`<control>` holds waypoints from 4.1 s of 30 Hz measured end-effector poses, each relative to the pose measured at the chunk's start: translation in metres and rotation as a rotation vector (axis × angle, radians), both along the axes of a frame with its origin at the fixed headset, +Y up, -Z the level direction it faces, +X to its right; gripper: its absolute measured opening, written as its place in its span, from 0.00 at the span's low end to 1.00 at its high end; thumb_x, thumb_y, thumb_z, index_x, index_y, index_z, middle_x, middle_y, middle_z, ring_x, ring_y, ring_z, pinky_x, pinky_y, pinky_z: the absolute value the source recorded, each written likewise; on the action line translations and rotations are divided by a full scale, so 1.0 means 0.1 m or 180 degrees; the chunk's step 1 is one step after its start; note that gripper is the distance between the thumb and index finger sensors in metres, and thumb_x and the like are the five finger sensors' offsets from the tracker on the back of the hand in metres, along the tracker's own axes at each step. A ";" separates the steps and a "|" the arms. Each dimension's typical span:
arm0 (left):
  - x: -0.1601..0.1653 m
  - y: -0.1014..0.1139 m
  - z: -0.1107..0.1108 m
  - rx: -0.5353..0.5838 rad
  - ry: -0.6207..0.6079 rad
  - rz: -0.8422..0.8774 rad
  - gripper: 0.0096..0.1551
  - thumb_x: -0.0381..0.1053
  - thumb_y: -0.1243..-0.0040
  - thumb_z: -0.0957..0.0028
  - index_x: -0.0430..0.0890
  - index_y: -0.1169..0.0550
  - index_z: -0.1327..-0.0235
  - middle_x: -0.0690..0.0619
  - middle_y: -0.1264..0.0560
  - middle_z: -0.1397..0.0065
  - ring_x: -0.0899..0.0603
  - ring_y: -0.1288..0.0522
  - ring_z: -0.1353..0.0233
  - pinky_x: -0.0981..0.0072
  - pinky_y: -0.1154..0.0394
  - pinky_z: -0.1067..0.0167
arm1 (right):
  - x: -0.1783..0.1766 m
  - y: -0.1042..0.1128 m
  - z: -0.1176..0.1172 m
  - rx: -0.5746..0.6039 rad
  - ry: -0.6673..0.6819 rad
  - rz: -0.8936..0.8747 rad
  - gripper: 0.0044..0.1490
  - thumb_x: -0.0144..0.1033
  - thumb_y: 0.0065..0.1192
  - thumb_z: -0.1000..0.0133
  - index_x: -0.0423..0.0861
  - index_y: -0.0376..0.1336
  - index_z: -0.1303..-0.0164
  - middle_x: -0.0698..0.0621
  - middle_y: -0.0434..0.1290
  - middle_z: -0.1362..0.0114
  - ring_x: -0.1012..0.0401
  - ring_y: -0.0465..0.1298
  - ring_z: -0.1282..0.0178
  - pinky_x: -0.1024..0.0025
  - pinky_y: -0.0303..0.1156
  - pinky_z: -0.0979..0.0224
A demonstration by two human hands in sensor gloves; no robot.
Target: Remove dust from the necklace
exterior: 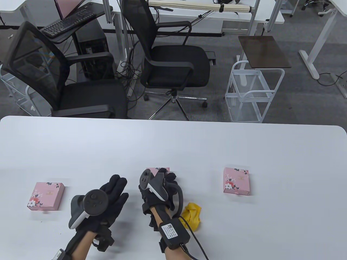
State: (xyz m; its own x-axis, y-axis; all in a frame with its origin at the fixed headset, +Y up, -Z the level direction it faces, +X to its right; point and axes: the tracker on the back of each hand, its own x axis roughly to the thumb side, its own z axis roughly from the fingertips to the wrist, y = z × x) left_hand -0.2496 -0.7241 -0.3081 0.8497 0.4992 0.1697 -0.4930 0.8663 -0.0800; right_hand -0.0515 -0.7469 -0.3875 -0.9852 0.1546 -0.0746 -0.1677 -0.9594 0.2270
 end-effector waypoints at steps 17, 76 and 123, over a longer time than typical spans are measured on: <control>0.06 -0.03 0.00 0.0000 -0.0082 -0.0033 0.35 0.62 0.55 0.34 0.54 0.42 0.14 0.49 0.51 0.09 0.36 0.47 0.17 0.40 0.40 0.24 | 1.12 0.37 -0.15 0.0229 -0.0626 -0.0180 0.63 0.60 0.58 0.30 0.24 0.36 0.14 0.12 0.43 0.19 0.19 0.59 0.30 0.31 0.62 0.29; -1.89 -0.25 -0.24 -0.1222 0.2501 -0.1376 0.49 0.73 0.56 0.36 0.54 0.59 0.13 0.41 0.68 0.12 0.26 0.65 0.17 0.32 0.55 0.22 | 1.54 0.42 1.01 0.1109 0.0000 -0.0628 0.52 0.55 0.54 0.29 0.29 0.44 0.13 0.19 0.48 0.16 0.23 0.59 0.27 0.33 0.61 0.26; 0.68 -0.09 -0.56 -0.0638 0.0814 -0.1491 0.60 0.79 0.45 0.41 0.47 0.54 0.12 0.27 0.47 0.14 0.24 0.39 0.24 0.33 0.36 0.29 | 1.59 0.40 1.01 0.1083 -0.0022 -0.0761 0.47 0.54 0.54 0.29 0.32 0.49 0.14 0.21 0.50 0.17 0.26 0.61 0.27 0.36 0.63 0.27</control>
State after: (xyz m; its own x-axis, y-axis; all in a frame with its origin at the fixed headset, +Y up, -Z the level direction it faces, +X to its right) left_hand -0.1816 -0.7334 -0.3644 0.9897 0.0604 -0.1296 -0.0851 0.9773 -0.1938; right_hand 0.1077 -0.7071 -0.2865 -0.9182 0.3959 0.0136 -0.3952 -0.9133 -0.0983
